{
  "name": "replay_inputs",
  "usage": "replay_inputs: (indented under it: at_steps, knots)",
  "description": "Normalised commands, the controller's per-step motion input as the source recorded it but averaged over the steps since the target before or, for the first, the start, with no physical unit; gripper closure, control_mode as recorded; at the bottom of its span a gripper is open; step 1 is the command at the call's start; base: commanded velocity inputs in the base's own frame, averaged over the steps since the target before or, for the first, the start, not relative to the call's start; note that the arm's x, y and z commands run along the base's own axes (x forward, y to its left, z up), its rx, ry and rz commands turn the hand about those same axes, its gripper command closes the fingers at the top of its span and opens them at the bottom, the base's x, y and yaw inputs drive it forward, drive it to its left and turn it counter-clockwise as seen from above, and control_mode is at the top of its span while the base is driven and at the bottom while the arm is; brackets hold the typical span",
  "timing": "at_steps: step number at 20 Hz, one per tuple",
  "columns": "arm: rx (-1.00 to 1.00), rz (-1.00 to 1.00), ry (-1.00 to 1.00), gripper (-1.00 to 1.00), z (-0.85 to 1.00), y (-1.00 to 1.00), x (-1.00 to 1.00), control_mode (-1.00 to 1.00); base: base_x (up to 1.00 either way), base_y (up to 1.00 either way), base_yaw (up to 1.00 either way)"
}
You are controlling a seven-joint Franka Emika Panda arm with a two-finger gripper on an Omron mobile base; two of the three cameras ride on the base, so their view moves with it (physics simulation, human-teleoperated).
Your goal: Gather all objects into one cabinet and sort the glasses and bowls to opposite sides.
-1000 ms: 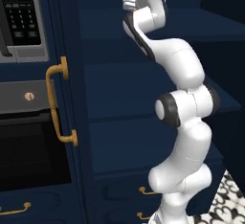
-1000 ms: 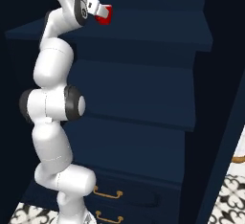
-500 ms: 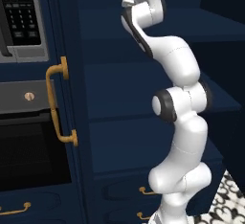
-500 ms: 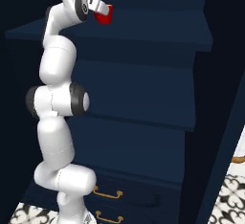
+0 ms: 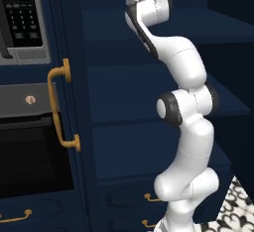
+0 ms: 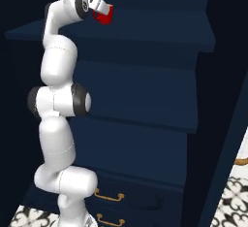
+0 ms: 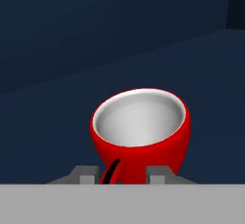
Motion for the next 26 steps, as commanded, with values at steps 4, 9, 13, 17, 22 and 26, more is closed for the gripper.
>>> replay_inputs:
  at_steps: [4, 9, 13, 17, 22, 26]
  knots:
    - [-0.01, 0.00, -0.09, 1.00, -0.42, 0.00, -0.24, -1.00, 0.00, 0.00, 0.00]
    - [-0.09, 0.00, -0.12, 1.00, -0.60, 0.00, -0.23, -1.00, 0.00, 0.00, 0.00]
    - [-0.01, 0.00, -0.15, 1.00, -0.34, -0.01, -0.01, -1.00, 0.00, 0.00, 0.00]
    - [0.07, 0.00, -0.17, 1.00, 0.12, -0.06, -0.23, -1.00, 0.00, 0.00, 0.00]
    - [0.26, 0.00, -0.06, 1.00, 0.38, -0.01, -0.68, -1.00, 0.00, 0.00, 0.00]
    - [0.21, 0.01, 0.00, 1.00, 0.22, 0.00, -0.96, -1.00, 0.00, 0.00, 0.00]
